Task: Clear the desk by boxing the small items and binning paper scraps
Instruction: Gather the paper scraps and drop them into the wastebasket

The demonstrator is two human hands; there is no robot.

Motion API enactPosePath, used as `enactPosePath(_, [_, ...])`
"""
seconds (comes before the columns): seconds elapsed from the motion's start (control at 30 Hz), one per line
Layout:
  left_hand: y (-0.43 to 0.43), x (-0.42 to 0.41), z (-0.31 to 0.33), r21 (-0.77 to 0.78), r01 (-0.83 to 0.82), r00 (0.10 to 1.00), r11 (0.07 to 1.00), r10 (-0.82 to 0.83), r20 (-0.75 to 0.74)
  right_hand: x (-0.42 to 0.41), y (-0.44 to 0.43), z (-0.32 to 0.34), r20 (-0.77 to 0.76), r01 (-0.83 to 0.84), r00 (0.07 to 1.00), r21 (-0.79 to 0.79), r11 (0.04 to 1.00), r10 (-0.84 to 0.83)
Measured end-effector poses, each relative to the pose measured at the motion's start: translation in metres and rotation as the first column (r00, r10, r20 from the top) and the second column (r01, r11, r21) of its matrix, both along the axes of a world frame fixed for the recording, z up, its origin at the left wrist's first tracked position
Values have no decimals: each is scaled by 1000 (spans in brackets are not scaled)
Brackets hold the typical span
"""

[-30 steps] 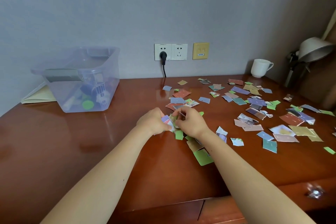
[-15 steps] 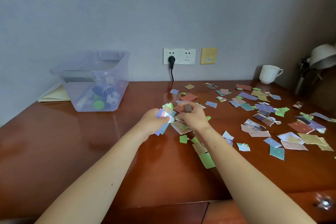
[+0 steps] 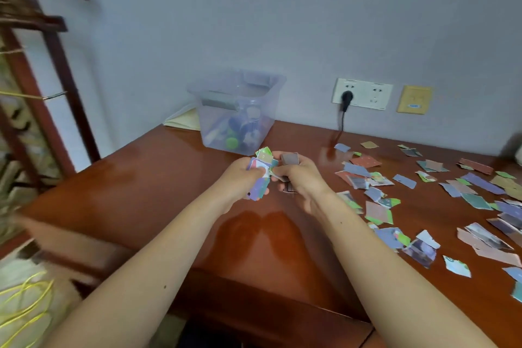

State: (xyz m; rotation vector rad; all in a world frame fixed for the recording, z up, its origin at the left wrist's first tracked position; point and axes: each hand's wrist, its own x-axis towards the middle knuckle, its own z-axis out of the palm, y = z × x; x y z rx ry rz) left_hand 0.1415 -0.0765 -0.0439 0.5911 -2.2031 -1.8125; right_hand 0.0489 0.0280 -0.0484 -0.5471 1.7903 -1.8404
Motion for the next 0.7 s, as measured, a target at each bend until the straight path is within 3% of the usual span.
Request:
enactPosePath(0.27, [-57, 101, -5, 32, -239, 971, 970, 240, -2, 78, -85, -4, 106, -287, 952, -14, 958, 287])
enactPosePath(0.7, [-137, 265, -46, 71, -511, 859, 857, 507, 68, 228, -192, -36, 223, -514, 840, 31, 857, 495])
